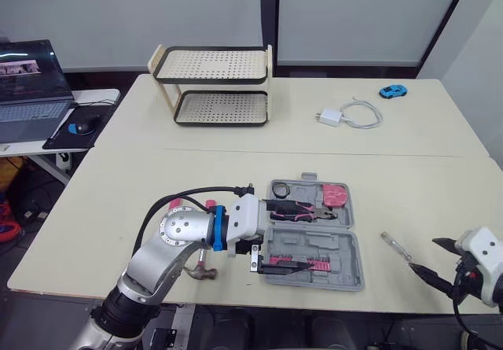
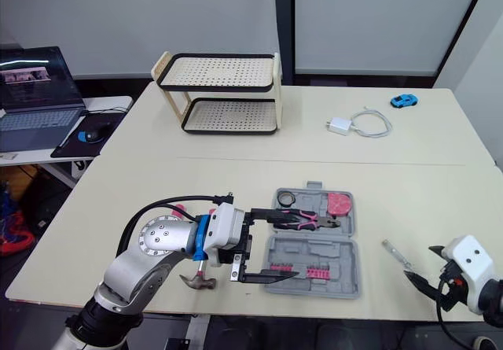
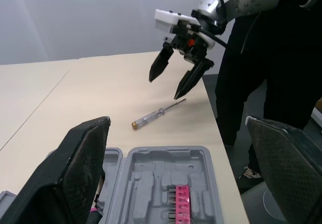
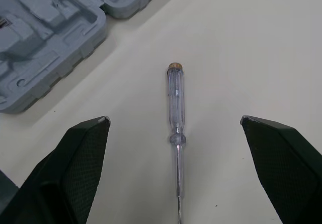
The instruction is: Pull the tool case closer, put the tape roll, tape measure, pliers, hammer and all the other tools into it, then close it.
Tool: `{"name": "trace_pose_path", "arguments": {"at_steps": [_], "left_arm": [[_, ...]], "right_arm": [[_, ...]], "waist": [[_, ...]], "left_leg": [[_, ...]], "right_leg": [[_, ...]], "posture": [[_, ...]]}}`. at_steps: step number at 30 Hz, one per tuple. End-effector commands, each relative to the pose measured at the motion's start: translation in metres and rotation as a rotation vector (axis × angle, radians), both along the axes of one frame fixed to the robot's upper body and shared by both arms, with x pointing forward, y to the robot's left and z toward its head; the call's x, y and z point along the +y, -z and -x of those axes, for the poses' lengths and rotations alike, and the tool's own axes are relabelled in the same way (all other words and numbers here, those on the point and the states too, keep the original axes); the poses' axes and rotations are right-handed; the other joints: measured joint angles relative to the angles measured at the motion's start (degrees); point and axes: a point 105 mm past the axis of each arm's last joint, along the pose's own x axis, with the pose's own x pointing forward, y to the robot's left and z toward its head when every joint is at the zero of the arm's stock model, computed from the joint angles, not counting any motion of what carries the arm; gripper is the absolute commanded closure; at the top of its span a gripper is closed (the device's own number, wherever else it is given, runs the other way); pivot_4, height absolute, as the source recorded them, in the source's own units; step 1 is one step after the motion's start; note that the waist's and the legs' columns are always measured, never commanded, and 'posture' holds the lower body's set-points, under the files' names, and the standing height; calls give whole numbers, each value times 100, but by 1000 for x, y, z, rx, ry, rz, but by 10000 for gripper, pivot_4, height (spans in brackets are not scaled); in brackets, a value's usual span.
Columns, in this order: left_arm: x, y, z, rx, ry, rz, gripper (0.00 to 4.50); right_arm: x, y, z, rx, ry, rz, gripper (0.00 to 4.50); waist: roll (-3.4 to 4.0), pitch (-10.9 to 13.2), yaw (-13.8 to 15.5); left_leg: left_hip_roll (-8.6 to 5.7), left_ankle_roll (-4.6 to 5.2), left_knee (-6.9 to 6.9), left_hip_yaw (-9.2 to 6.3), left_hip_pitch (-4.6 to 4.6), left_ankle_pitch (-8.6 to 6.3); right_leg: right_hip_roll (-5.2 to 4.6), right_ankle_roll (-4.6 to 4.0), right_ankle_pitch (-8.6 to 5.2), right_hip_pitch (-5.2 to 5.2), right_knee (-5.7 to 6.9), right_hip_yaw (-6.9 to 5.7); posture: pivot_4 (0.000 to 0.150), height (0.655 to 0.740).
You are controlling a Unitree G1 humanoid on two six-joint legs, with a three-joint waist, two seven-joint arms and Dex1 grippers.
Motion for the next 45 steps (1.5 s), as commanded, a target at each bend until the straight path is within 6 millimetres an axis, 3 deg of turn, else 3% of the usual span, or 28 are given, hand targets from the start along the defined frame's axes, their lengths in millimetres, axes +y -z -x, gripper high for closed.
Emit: {"name": "trace_pose_path", "arguments": {"at_steps": [1,10,20,24,33,40,45], "left_arm": [[-4,-8,7,-36,24,12,0],[-3,-9,10,-37,34,-1,0],[-3,-9,11,-42,43,-6,0],[-3,-8,12,-42,46,-7,0],[-2,-6,11,-42,45,-10,0],[0,-5,10,-41,43,-8,0],[13,-6,5,-40,-6,15,0]], "right_arm": [[4,0,-5,-26,-11,7,416],[0,30,-16,47,44,2,416],[-2,36,-24,57,59,20,416],[-3,41,-24,67,68,24,9726],[-10,46,-25,72,108,20,42500],[-11,37,-28,37,95,31,43298],[9,17,-34,2,-37,78,43298]], "waist": [[0,0,-6],[0,0,-7],[1,-1,-7],[2,-1,-8],[1,-1,-9],[1,-1,-9],[3,-2,-18]], "left_leg": [[0,0,0,0,0,0],[0,-2,1,0,1,1],[0,-2,1,0,0,1],[0,-2,1,0,1,1],[0,0,2,0,2,0],[0,0,2,-1,2,0],[0,0,1,1,2,0]], "right_leg": [[0,0,0,0,0,1],[1,0,0,1,1,0],[1,0,0,0,1,1],[1,0,0,0,1,1],[2,0,0,2,1,0],[2,0,0,2,1,0],[1,0,0,0,2,2]], "posture": [[1500,7400],[1500,7400],[1500,7400],[1500,7400],[1500,7400],[1500,7400],[1500,7400]]}}
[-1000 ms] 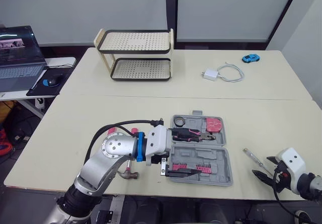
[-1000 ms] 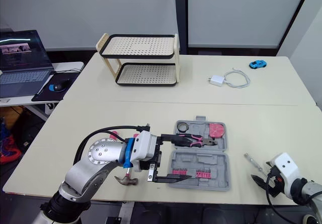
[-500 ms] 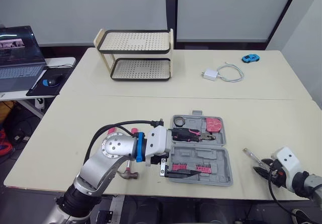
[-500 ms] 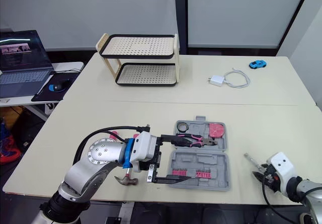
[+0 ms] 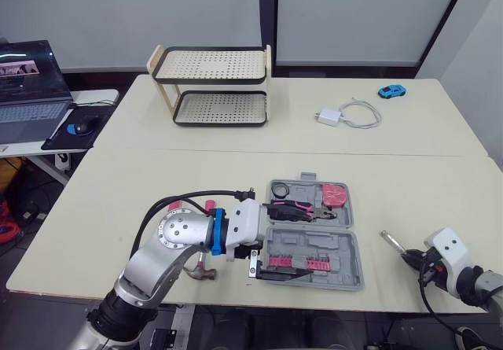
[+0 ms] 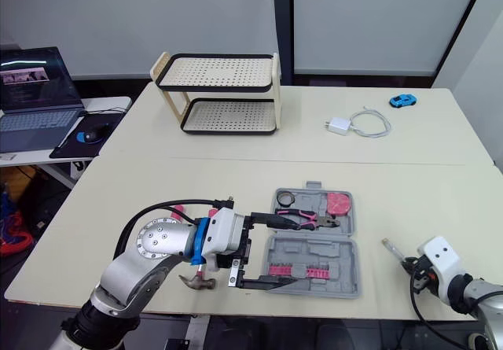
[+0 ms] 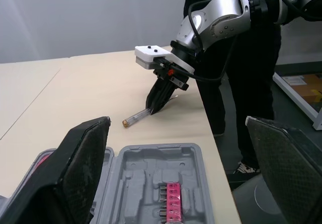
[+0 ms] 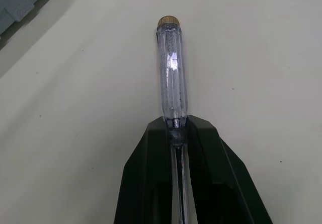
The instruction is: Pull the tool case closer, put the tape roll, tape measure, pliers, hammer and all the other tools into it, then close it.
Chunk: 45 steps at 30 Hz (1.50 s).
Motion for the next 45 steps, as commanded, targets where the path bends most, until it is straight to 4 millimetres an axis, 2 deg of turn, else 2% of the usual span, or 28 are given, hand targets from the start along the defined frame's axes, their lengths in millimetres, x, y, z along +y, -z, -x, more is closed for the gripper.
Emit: {"name": "trace_pose_path", "arguments": {"at_steps": [1,4,9,14,15,20,24,33,45], "left_arm": [[14,-8,-2,-12,-36,41,0],[31,-8,-5,59,-95,76,0],[65,11,-7,80,-162,29,0],[74,9,-14,64,-194,26,0],[75,8,-15,70,-198,28,0],[83,10,-16,82,-193,6,0],[92,15,-21,81,-204,-21,0],[102,22,-16,71,-204,-75,0],[98,21,-18,40,-184,-103,0]], "right_arm": [[19,-29,-8,-62,-114,22,43298],[41,-48,-11,-76,-202,23,43298],[80,-70,-17,-65,-352,88,43298],[104,-78,-21,-36,-458,215,43298],[114,-81,-21,-34,-495,221,43298],[160,-87,-25,-40,-579,177,43298],[185,-82,-28,-29,-602,174,43298],[191,-69,-28,20,-664,321,43298],[199,-59,-35,15,-683,385,43298]], "waist": [[2,-1,-21],[3,-2,-34],[3,-1,-26],[-3,2,33],[-4,3,31],[-6,4,-36],[-7,5,-36],[-8,5,-32],[-8,5,-39]], "left_leg": [[1,0,0,1,0,0],[5,2,-3,-4,0,-1],[2,3,-2,-8,0,-2],[-4,4,1,-15,-8,-2],[-4,4,1,-15,-9,-2],[2,0,-6,-15,-10,0],[-1,-4,-8,-15,-12,2],[-4,-7,-8,-21,-16,4],[-5,-6,-8,-22,-16,3]], "right_leg": [[0,0,0,-1,0,0],[4,0,0,-4,2,-1],[3,0,0,-3,0,-3],[-3,0,0,-3,-6,-10],[-4,0,0,-4,-8,-11],[-1,0,0,-15,-6,-9],[-2,-1,0,-19,-5,-7],[-5,-1,0,-27,-5,-8],[-4,-1,0,-31,-3,-7]], "posture": [[1500,7400],[1500,7400],[1500,7400],[1500,7400],[1500,7400],[1500,7400],[1500,7400],[1500,7400],[1500,7400]]}}
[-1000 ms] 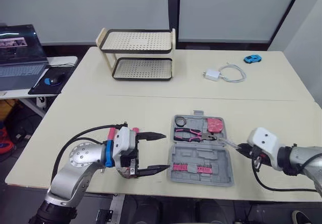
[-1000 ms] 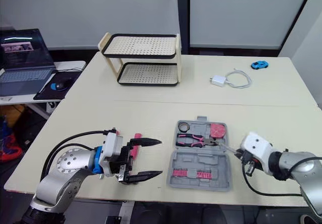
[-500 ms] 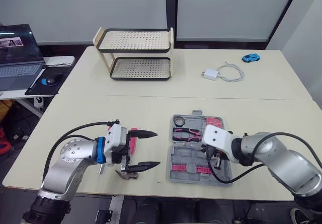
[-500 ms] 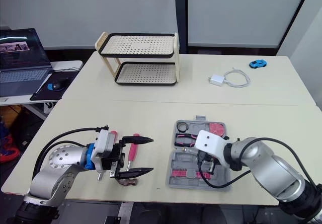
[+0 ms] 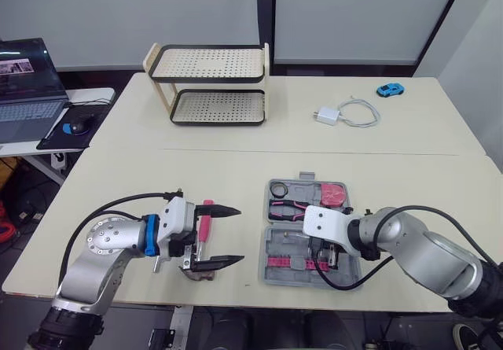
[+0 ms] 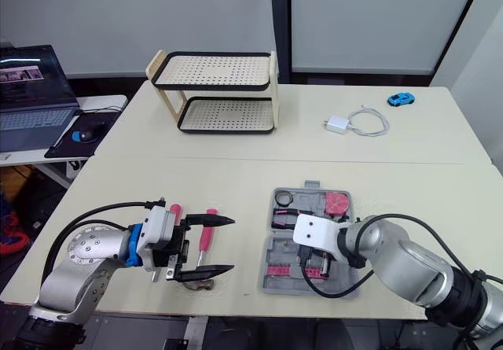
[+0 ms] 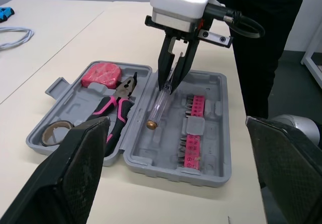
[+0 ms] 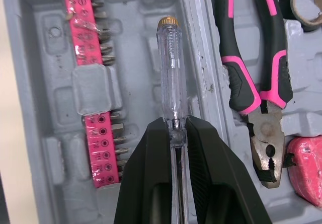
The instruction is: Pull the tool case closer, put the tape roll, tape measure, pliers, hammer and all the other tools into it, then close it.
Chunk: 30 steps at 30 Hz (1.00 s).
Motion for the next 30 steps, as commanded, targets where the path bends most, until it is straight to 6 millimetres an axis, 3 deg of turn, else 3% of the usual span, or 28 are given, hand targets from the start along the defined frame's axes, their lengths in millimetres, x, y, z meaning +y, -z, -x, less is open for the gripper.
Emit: {"name": "trace_pose_path", "arguments": {"at_steps": [1,30], "left_arm": [[-1,-3,2,-29,19,-14,0],[-1,-3,6,-6,8,-34,0]], "right_arm": [[3,-5,-3,-48,-24,14,43298],[20,9,-20,-83,-56,28,43298]], "waist": [[0,0,-3],[0,0,-106]], "left_leg": [[0,0,0,0,0,0],[2,1,-2,-3,1,0]], "right_leg": [[0,0,0,0,0,0],[2,0,0,-3,3,-1]], "posture": [[1500,7400],[1500,7400]]}}
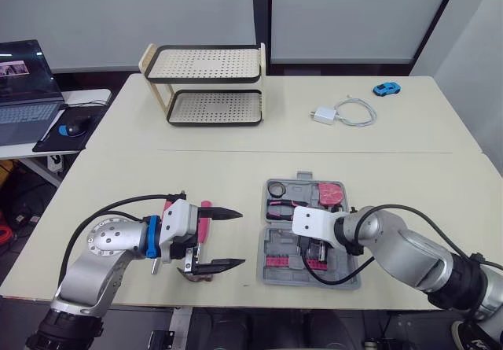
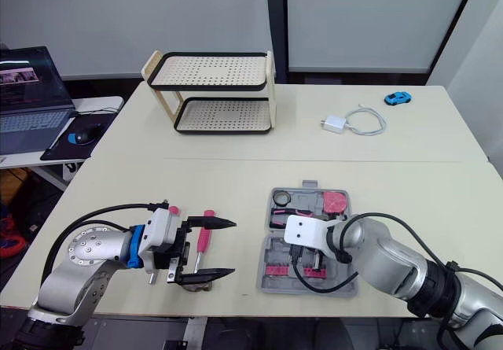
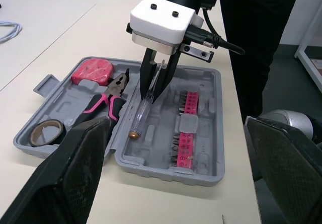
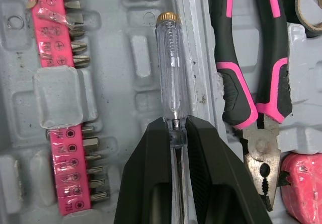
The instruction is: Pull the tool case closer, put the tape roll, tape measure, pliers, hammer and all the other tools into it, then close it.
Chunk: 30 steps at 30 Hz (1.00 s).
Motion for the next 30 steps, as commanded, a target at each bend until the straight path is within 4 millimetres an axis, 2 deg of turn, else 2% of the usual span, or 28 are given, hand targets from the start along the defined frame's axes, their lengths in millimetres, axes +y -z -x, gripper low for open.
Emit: {"name": "trace_pose_path", "arguments": {"at_steps": [1,7,30], "left_arm": [[1,-7,1,-28,2,-8,0],[4,-6,-1,-24,-9,-12,0],[6,0,1,-10,-15,-18,0]], "right_arm": [[7,-5,-3,-39,-24,-15,43298],[14,-6,-1,-39,-39,-26,43298],[20,-5,-1,-35,-37,-44,43298]], "waist": [[0,0,-1],[0,0,-3],[0,0,-3]], "left_leg": [[0,0,0,0,0,0],[-1,-6,-1,0,-1,3],[-1,-6,-1,0,-1,3]], "right_leg": [[0,0,0,0,0,0],[-1,0,0,-5,0,1],[0,0,0,-32,1,3]], "posture": [[1500,7400],[1500,7400],[1500,7400]]}}
